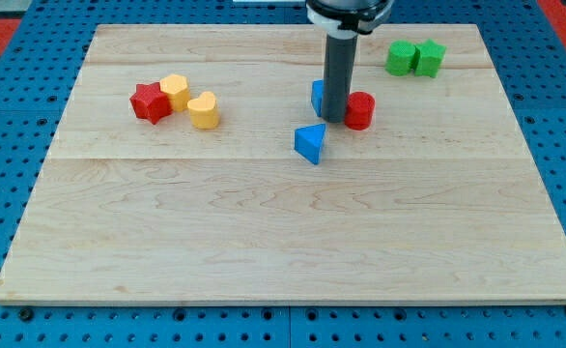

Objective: Move the blue cube to the left of the green circle

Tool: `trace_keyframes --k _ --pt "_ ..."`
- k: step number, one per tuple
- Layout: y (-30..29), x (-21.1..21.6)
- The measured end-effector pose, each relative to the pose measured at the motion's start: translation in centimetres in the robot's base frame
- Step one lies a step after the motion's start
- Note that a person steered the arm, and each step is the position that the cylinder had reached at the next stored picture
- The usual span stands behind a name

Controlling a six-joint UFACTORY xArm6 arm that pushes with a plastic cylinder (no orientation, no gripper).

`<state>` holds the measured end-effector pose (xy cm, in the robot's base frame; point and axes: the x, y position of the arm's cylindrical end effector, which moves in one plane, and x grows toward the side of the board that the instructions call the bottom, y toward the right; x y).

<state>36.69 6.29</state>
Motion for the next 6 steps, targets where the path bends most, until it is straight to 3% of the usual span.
trace_keyframes --k 1,3,5,6 --pt "-2.4 -4.6" --pt "-8.4 -5.8" --pt "-1.3 -8.5" --pt "-0.7 -8.9"
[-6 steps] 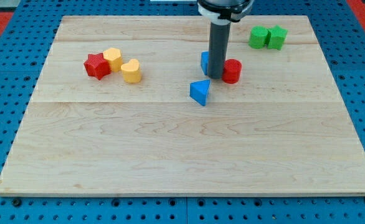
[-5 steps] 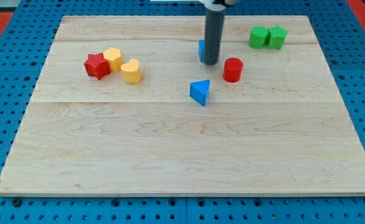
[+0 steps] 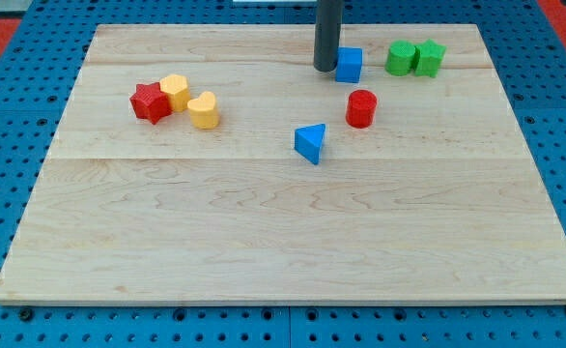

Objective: Move the blue cube to the left of the green circle

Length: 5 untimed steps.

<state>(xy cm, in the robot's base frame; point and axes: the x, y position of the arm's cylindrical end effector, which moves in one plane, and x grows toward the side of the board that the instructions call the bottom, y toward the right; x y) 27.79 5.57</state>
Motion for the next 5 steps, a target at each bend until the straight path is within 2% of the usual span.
trace_keyframes --k 2,3,5 --pt "-0.7 4.6" --pt "2.6 3.0" --pt "3.1 2.2"
